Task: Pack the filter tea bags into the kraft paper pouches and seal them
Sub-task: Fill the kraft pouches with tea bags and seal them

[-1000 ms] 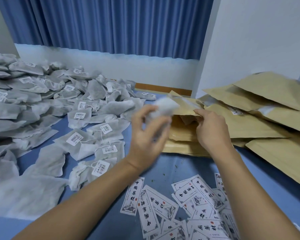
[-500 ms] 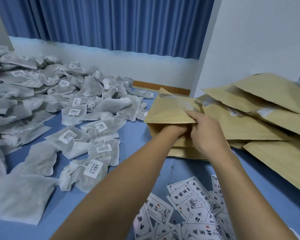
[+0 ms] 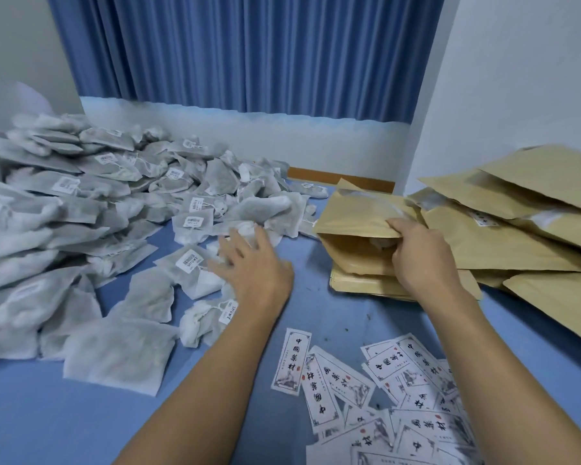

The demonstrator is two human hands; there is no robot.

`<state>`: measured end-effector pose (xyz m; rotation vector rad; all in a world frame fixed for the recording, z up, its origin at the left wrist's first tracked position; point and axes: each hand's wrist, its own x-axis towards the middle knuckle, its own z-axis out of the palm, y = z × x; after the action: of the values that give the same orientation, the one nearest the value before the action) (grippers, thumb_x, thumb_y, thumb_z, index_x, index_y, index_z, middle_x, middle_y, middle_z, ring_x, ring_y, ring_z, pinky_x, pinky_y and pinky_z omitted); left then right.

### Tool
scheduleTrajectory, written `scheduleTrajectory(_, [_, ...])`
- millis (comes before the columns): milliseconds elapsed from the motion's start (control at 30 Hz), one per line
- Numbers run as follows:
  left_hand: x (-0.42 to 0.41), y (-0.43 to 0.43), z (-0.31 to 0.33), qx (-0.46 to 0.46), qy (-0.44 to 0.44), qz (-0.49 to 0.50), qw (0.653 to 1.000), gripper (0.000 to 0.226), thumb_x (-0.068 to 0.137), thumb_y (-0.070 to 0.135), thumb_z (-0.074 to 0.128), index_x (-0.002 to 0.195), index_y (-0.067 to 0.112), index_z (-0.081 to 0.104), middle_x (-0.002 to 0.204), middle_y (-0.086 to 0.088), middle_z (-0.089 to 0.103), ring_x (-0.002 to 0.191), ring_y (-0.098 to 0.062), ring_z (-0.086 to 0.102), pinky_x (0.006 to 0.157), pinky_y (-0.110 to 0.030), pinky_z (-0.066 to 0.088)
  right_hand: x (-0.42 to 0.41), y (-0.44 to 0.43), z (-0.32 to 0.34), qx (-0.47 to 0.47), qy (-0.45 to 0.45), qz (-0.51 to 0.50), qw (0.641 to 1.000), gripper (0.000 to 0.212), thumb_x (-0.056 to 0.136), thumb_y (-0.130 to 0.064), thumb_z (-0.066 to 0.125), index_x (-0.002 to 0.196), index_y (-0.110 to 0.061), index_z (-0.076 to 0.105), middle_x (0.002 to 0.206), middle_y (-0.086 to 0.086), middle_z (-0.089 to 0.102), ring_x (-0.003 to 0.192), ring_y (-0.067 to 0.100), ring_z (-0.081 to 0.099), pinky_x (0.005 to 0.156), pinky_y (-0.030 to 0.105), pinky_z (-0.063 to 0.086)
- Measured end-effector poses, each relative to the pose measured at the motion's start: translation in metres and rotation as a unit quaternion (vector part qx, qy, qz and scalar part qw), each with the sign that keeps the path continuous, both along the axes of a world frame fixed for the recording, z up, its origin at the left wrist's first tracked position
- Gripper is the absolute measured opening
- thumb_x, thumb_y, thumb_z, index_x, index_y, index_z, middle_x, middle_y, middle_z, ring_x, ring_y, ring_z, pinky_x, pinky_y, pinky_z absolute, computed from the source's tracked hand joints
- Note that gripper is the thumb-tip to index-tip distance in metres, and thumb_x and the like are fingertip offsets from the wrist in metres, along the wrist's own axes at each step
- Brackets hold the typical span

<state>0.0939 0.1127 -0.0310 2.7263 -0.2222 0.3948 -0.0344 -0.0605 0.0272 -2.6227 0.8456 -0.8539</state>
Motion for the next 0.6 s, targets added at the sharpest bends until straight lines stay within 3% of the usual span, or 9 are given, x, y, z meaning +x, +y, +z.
scheduleTrajectory(67, [0.005,0.004,-0.009,0.055,0.071,0.001,0.996,0.056,0.091,0.034,0.054,0.141,0.017,0.035,0.144,-0.026,0.038,0.134,-0.044,0.034,0.11,-0.057,0.027,0.0,0.001,0.0,-0.005,0.01,-0.003,1.0,0.052,0.085,0.006,0.046,0.12,-0.025,0.067,0.068,-0.002,0.04,0.072,0.03,0.042,0.065,0.034,0.043])
scheduleTrajectory(167, [-0.002,-0.005,-0.011,0.047,0.004,-0.064,0.997,0.041,0.091,0.015,0.05,0.131,0.019,0.045,0.124,-0.015,0.055,0.116,-0.037,0.051,0.093,-0.043,0.039,0.0,0.001,0.001,0.003,0.011,-0.007,1.0,0.049,0.085,0.005,0.046,0.118,-0.025,0.067,0.076,0.005,0.045,0.074,0.03,0.043,0.066,0.034,0.042])
scheduleTrajectory(267, [-0.016,-0.008,-0.009,-0.192,-0.063,-0.11,0.973,0.032,0.092,0.016,0.056,0.123,0.017,0.053,0.111,-0.009,0.065,0.105,-0.033,0.057,0.084,-0.044,0.046,0.001,0.0,0.001,0.011,0.004,-0.002,1.0,0.049,0.085,0.004,0.046,0.117,-0.026,0.068,0.074,0.003,0.046,0.074,0.03,0.043,0.066,0.033,0.043])
scheduleTrajectory(333, [-0.029,-0.009,-0.001,-0.391,-0.131,-0.167,0.896,0.028,0.09,0.015,0.061,0.119,0.013,0.06,0.106,-0.006,0.064,0.101,-0.027,0.056,0.086,-0.043,0.048,0.001,-0.001,0.001,0.025,-0.002,0.007,1.0,0.052,0.086,0.003,0.046,0.119,-0.029,0.069,0.071,-0.002,0.048,0.075,0.029,0.044,0.066,0.033,0.043])
scheduleTrajectory(367, [-0.037,-0.011,0.003,-0.43,-0.2,-0.211,0.855,0.028,0.088,0.013,0.063,0.116,0.01,0.062,0.106,-0.006,0.062,0.099,-0.025,0.055,0.087,-0.039,0.048,0.0,-0.002,0.002,0.032,-0.004,0.008,0.999,0.054,0.086,0.004,0.045,0.122,-0.029,0.067,0.076,0.0,0.055,0.077,0.029,0.045,0.067,0.033,0.043])
scheduleTrajectory(433, [-0.056,-0.018,0.005,-0.408,-0.323,-0.309,0.796,0.03,0.084,0.01,0.064,0.114,0.008,0.061,0.109,-0.008,0.059,0.1,-0.026,0.054,0.092,-0.032,0.045,-0.001,-0.004,0.002,0.043,0.001,0.012,0.999,0.057,0.086,0.003,0.046,0.127,-0.03,0.065,0.097,0.012,0.067,0.082,0.032,0.05,0.069,0.032,0.042])
scheduleTrajectory(500, [-0.067,-0.03,0.001,-0.32,-0.358,-0.396,0.782,0.032,0.084,0.008,0.065,0.116,0.008,0.061,0.112,-0.013,0.059,0.1,-0.03,0.055,0.093,-0.034,0.046,-0.001,-0.006,0.004,0.047,0.003,0.032,0.998,0.048,0.085,-0.003,0.052,0.121,-0.03,0.067,0.106,0.014,0.069,0.089,0.034,0.057,0.072,0.032,0.045])
scheduleTrajectory(533, [-0.069,-0.039,-0.002,-0.268,-0.337,-0.421,0.798,0.032,0.087,0.006,0.063,0.119,0.007,0.062,0.113,-0.015,0.06,0.1,-0.033,0.057,0.091,-0.037,0.048,-0.002,-0.006,0.006,0.05,0.001,0.042,0.998,0.043,0.085,-0.005,0.054,0.12,-0.029,0.067,0.108,0.014,0.069,0.091,0.032,0.057,0.075,0.033,0.046])
scheduleTrajectory(600, [-0.068,-0.061,0.002,-0.163,-0.18,-0.43,0.87,0.032,0.095,0.006,0.055,0.126,0.007,0.06,0.115,-0.017,0.062,0.103,-0.037,0.058,0.088,-0.043,0.049,-0.002,-0.007,0.01,0.051,0.002,0.047,0.998,0.051,0.085,-0.002,0.05,0.127,-0.027,0.066,0.115,0.014,0.067,0.099,0.034,0.057,0.083,0.034,0.047])
